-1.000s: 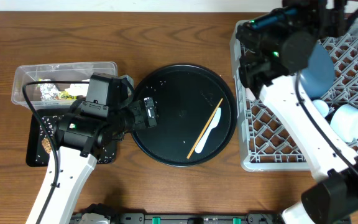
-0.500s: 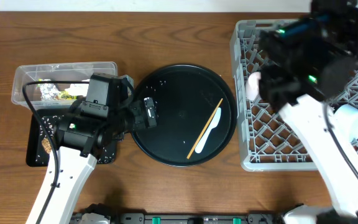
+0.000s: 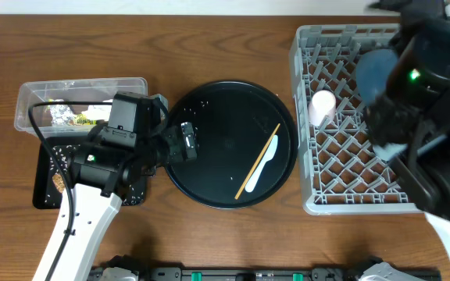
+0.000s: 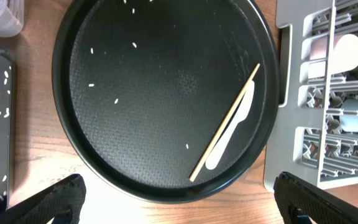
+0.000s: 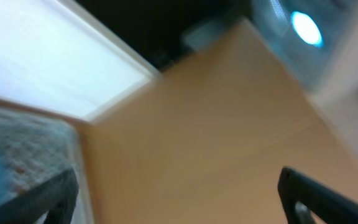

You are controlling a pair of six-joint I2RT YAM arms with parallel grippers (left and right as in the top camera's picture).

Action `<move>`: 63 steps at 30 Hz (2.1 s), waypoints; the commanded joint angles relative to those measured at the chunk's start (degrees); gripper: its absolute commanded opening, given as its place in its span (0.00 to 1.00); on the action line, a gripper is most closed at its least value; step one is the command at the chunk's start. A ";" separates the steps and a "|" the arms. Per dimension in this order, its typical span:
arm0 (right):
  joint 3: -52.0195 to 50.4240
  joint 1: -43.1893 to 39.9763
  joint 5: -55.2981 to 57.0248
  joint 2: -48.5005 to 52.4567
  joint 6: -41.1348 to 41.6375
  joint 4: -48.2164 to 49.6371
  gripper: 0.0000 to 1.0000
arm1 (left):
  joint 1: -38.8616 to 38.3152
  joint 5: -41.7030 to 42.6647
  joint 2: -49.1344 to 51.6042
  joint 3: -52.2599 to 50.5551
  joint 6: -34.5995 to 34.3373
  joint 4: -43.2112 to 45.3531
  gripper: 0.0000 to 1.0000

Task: Sort waste into correct bins and load items into the dishwasher rack
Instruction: 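Release the plate and move the right gripper back to the tray, then grasp the white plastic knife on the tray with the right gripper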

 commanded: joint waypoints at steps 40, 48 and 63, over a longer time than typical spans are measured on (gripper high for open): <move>-17.35 7.58 -66.25 34.36 100.48 -27.30 0.55 | 0.24 -0.72 0.09 -0.11 0.55 -0.13 0.97; -28.28 7.63 -67.45 34.36 102.92 -18.43 0.46 | 0.24 -0.72 0.09 -0.11 0.55 -0.13 0.98; -30.97 7.50 -62.75 34.36 110.14 -17.62 0.37 | 0.24 -0.72 0.09 -0.11 0.55 -0.13 0.98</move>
